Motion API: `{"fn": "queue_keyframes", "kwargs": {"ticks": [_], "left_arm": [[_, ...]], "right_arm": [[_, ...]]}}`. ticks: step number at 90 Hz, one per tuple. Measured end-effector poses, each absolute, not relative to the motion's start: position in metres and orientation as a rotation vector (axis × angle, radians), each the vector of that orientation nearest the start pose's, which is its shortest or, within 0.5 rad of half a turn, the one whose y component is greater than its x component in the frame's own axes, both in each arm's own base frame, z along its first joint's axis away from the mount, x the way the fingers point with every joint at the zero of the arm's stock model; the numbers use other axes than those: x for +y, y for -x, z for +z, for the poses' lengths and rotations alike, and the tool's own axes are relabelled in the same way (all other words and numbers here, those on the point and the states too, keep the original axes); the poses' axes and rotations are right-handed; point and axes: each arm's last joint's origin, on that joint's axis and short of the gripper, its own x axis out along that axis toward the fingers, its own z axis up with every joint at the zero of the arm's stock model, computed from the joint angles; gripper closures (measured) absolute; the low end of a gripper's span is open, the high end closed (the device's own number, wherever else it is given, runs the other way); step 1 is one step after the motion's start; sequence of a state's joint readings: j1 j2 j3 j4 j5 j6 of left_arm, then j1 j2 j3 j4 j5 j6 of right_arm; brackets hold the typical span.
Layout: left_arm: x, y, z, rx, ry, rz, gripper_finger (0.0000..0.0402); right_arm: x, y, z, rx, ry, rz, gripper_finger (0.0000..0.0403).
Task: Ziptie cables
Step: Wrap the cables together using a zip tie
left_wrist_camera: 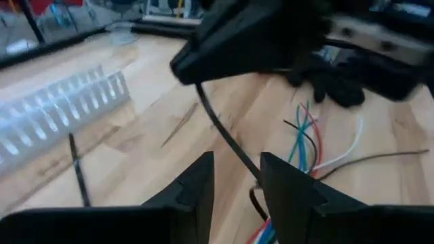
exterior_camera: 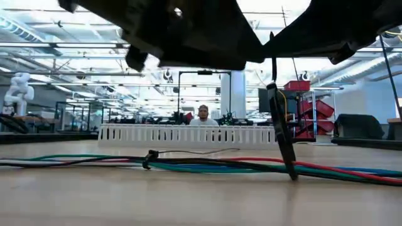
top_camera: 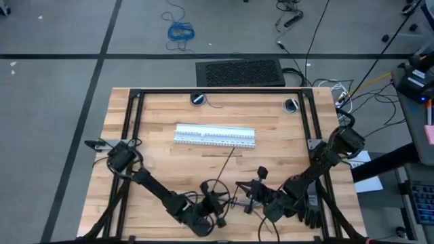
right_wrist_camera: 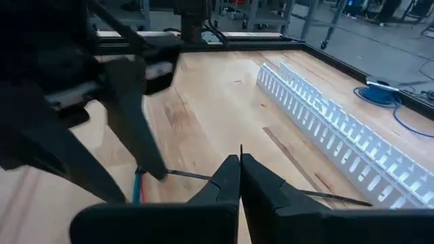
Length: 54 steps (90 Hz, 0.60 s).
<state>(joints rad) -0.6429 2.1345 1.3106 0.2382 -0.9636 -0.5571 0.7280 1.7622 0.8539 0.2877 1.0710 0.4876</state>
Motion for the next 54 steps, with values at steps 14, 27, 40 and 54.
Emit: {"fn": "queue_keyframes", "kwargs": {"ticks": [14, 27, 40, 54], "left_arm": [[-0.2418, -0.3715, 0.1407, 0.311, 0.182, 0.395, 0.0283], [-0.2419, -0.3718, 0.1408, 0.308, 0.207, 0.393, 0.0283], [-0.2417, -0.3725, 0.1405, 0.318, 0.238, 0.374, 0.0283], [-0.2396, -0.3742, 0.1403, 0.325, 0.243, 0.367, 0.0283]], "right_arm": [[0.2036, -0.2666, 0.1588, 0.296, 0.017, -0.411, 0.0403], [0.2035, -0.2666, 0.1587, 0.296, 0.019, -0.412, 0.0403], [0.2029, -0.267, 0.1586, 0.298, 0.02, -0.414, 0.0403], [0.2017, -0.2678, 0.1586, 0.296, 0.014, -0.419, 0.0403]]}}
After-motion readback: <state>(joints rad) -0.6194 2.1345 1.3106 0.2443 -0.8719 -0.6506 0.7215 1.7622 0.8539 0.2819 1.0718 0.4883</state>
